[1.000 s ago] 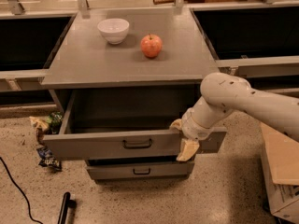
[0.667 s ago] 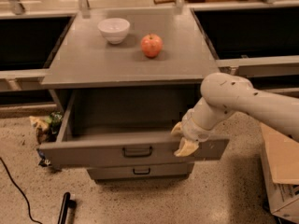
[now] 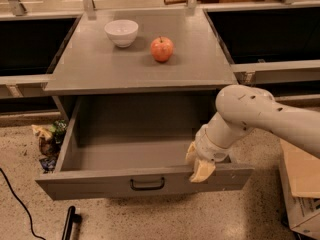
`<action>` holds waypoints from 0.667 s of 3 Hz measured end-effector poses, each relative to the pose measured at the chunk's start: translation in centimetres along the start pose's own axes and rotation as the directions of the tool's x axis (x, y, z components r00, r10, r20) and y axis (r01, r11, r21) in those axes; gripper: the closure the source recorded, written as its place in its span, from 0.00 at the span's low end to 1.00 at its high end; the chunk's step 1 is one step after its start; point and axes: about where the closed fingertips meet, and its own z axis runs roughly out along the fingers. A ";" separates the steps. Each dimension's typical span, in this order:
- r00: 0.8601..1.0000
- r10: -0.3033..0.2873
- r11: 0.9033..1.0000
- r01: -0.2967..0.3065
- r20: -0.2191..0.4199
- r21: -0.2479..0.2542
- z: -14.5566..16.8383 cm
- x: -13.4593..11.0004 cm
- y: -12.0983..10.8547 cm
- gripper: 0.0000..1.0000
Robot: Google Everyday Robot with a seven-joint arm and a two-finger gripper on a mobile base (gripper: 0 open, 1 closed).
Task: Open top drawer
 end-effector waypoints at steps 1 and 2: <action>1.000 0.000 1.000 0.000 0.000 0.000 0.0 0.0 0.0 0.15; 1.000 0.000 1.000 0.000 0.000 0.000 0.0 0.0 0.0 0.00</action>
Offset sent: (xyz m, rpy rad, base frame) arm 0.0000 0.0000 0.0000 0.0000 0.0000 0.0000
